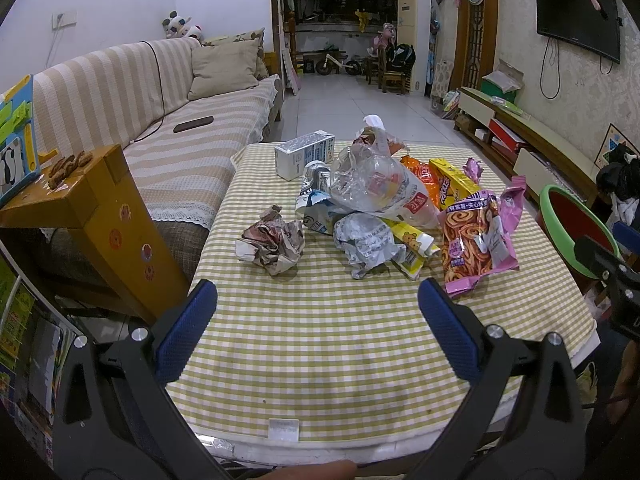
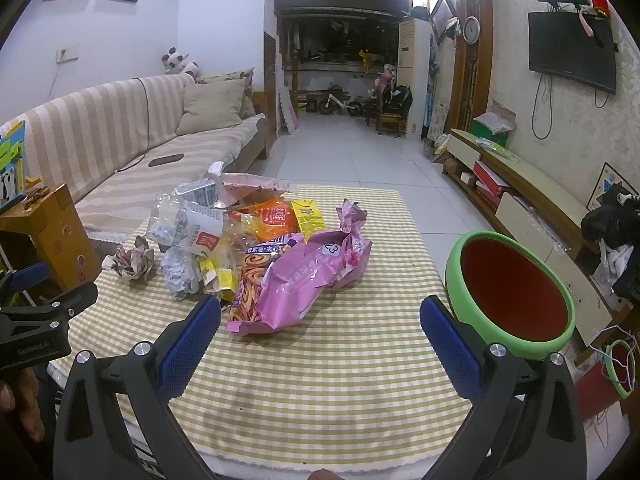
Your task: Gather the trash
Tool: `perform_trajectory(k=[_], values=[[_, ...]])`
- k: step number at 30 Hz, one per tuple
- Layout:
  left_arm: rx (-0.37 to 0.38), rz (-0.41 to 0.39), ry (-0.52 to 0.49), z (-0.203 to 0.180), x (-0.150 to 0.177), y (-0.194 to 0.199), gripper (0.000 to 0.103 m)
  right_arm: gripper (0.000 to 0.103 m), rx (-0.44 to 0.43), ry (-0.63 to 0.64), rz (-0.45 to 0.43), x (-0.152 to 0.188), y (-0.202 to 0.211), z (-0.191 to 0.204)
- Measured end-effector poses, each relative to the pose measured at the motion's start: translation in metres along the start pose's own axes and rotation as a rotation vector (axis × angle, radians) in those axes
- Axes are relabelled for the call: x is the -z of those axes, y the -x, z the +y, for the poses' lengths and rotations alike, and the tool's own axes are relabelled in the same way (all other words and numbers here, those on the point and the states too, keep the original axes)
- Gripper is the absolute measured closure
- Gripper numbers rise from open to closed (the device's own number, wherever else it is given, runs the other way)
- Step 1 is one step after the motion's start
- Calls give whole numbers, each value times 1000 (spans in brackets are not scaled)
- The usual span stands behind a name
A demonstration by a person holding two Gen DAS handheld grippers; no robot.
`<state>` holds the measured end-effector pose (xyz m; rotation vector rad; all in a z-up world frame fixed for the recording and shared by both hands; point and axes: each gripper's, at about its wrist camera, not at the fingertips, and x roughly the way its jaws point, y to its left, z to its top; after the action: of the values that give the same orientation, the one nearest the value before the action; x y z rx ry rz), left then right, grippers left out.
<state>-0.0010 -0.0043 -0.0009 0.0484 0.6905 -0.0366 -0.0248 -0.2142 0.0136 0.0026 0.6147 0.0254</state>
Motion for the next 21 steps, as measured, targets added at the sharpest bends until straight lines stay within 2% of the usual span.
perform_trajectory(k=[21], values=[[4,2,4,1,0,-1,5,7,0,2,3,0,0,1]])
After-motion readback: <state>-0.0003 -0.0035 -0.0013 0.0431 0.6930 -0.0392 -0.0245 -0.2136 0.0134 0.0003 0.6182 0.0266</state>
